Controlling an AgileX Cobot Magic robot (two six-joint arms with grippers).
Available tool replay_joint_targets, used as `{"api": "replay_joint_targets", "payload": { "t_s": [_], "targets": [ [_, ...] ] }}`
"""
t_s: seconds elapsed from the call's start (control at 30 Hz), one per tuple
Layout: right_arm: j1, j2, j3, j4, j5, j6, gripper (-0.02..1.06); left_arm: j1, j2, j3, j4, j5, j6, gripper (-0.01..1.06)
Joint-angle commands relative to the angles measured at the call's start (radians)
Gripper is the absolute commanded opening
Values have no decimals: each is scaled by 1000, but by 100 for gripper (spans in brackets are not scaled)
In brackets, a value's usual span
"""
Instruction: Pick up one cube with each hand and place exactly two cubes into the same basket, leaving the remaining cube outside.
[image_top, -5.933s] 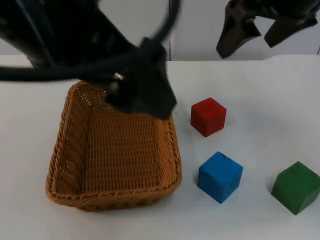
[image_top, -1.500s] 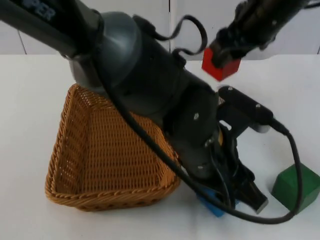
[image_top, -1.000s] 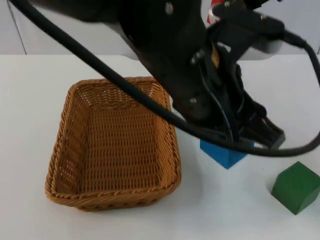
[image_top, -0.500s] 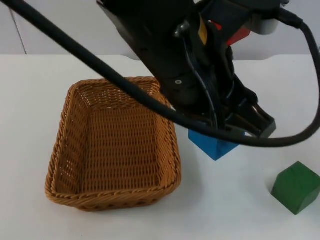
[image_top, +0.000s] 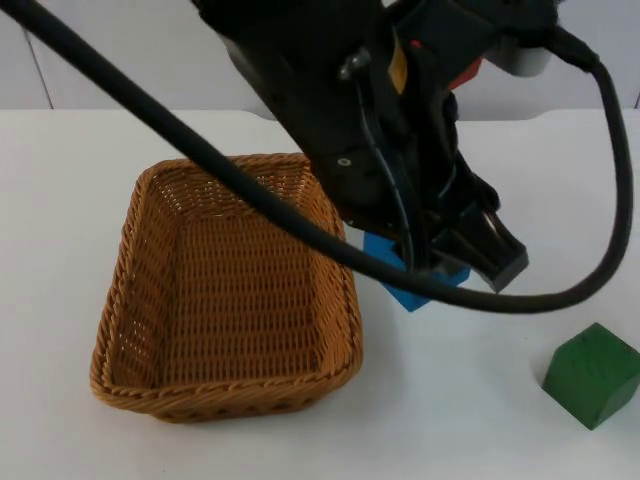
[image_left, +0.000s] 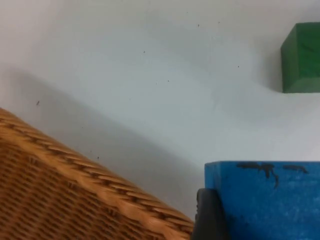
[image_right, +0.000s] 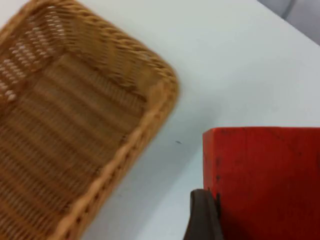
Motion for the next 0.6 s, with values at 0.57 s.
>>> {"api": "replay_joint_targets", "payload": {
  "t_s": [0.57],
  "targets": [
    [155, 66, -47, -2, -27, -12, 0, 98, -117, 279, 167, -172, -244, 0]
  ]
}}
